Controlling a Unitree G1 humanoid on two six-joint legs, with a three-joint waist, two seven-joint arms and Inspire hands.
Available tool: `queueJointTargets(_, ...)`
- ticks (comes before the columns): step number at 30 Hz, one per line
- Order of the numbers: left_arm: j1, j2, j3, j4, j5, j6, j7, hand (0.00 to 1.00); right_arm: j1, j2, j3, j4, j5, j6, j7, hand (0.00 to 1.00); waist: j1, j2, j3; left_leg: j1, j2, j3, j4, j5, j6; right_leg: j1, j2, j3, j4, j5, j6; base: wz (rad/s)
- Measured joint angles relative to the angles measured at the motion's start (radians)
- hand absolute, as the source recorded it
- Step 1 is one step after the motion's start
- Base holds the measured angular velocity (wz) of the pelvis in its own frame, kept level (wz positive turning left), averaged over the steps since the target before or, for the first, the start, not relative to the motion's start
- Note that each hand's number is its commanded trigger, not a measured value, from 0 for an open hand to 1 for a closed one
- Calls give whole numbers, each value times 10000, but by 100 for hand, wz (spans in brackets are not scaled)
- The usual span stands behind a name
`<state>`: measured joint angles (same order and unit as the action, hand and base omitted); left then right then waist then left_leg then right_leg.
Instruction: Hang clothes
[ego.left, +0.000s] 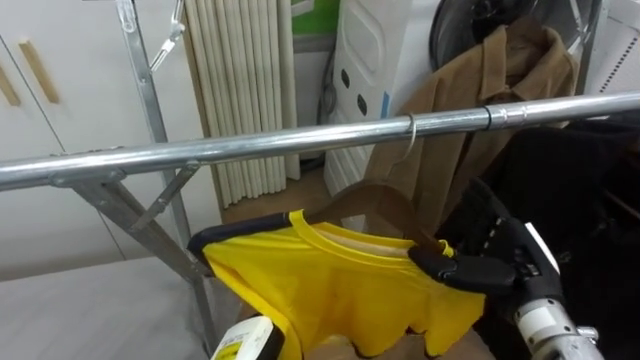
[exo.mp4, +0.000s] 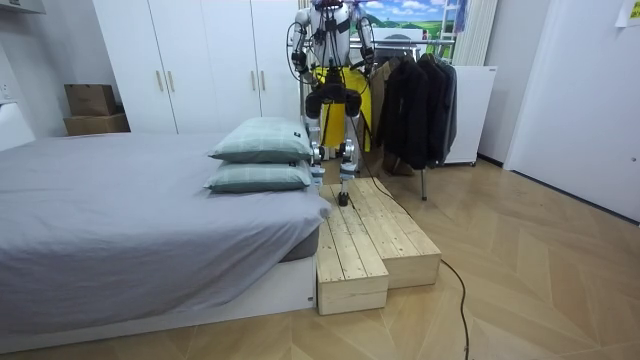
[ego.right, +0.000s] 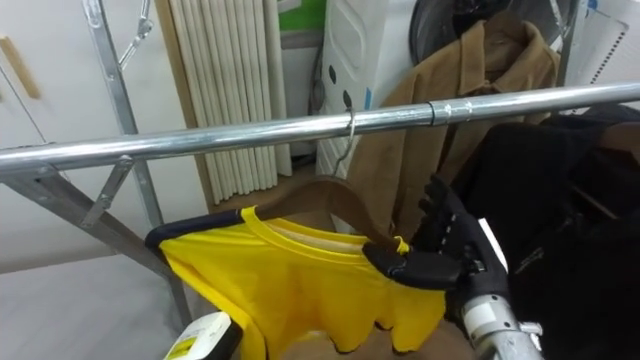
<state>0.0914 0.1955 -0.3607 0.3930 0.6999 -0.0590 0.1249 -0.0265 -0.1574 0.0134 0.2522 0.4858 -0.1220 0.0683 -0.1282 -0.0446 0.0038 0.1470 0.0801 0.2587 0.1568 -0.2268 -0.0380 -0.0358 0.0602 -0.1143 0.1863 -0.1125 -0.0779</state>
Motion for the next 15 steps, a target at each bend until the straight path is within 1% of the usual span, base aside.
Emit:
queueJointTargets(5,-2,-61,55,124,4,-24,45,0,-2,80,37,-37,641,-11,4,0,11,98,7,10,16,0,3,0,0,-5,24,27,19,5,-9,-2)
queueJointTargets(8,-4,-67,38,432,4,-130,229,0,-3,83,49,-36,1066,-145,3,0,9,133,28,-28,17,0,3,0,0,-38,23,11,18,5,-9,0)
queueJointTargets(9,-4,-74,38,536,4,-144,235,0,-2,84,49,-35,1220,-201,-2,0,0,139,32,-55,17,0,3,0,0,-62,21,9,19,5,-9,0)
queueJointTargets(15,-2,-72,29,717,-1,-146,235,0,-2,88,52,-35,1728,-220,-22,0,-6,138,32,-165,14,-1,33,0,0,-148,2,-22,32,12,-21,2)
